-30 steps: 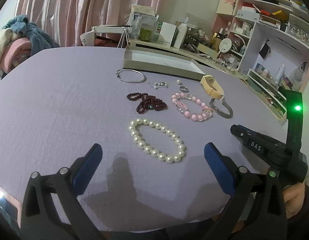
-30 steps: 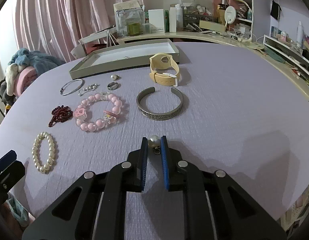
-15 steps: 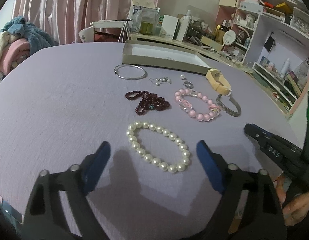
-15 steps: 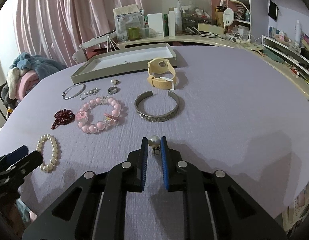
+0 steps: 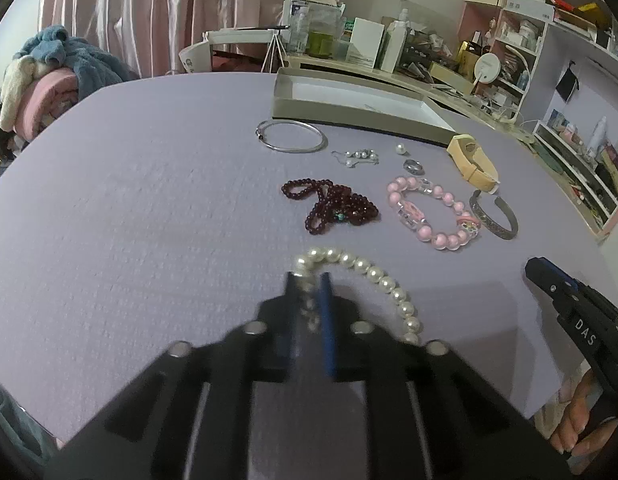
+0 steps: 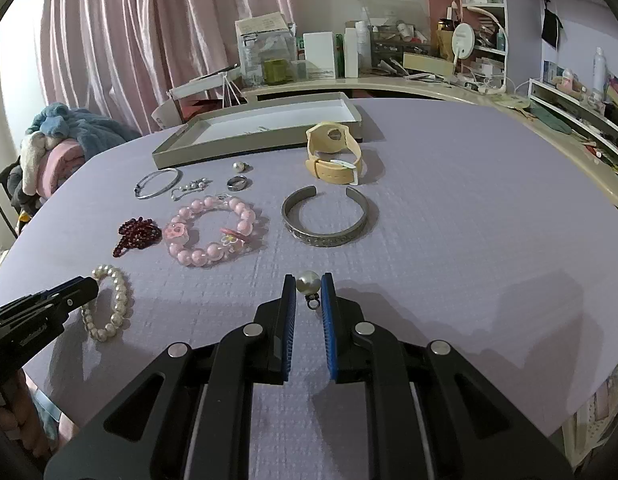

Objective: Organize jewelry
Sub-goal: 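Lower the left tool to the pearl bracelet and close on it, then carry the pearl bracelet into the grey tray and open the left tool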

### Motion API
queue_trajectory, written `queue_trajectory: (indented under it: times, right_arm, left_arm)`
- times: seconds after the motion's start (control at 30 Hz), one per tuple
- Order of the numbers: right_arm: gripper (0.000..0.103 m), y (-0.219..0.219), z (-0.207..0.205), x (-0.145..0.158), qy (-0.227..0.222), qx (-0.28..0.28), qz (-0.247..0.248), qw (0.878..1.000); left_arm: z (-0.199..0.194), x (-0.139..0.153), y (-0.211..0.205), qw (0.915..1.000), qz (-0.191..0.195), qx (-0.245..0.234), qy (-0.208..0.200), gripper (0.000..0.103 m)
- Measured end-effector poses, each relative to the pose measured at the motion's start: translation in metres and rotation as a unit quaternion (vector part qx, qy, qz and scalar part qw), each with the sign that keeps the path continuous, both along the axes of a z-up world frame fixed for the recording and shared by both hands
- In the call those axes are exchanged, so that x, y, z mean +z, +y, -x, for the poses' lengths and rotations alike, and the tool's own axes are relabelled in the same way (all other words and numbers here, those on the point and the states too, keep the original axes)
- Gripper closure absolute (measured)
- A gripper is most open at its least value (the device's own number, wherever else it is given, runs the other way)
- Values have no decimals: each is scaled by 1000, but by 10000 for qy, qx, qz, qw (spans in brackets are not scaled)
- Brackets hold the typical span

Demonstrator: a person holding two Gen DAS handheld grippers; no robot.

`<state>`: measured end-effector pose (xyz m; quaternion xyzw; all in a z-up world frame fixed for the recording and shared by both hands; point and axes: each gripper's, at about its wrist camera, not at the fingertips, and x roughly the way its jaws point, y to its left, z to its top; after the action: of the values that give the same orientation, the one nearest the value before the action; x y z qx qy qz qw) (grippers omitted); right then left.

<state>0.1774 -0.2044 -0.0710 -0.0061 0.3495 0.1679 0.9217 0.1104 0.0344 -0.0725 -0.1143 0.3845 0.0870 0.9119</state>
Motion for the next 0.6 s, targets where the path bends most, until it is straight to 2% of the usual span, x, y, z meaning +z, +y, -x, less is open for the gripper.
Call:
queue_trajectory:
  times: [0.17, 0.3, 0.6]
  right_arm:
    - [90, 1, 3, 6, -117, 45, -41, 9999]
    - [90, 3, 2, 16, -254, 112, -87, 9996]
    - [90, 9, -10, 49, -586, 369, -278, 9972]
  left_arm:
    - [3, 3, 4, 9998, 176, -115, -44, 94]
    - [4, 15, 5, 9993, 177, -239, -232, 94]
    - [-6, 72, 5, 9936, 150, -701, -867, 94]
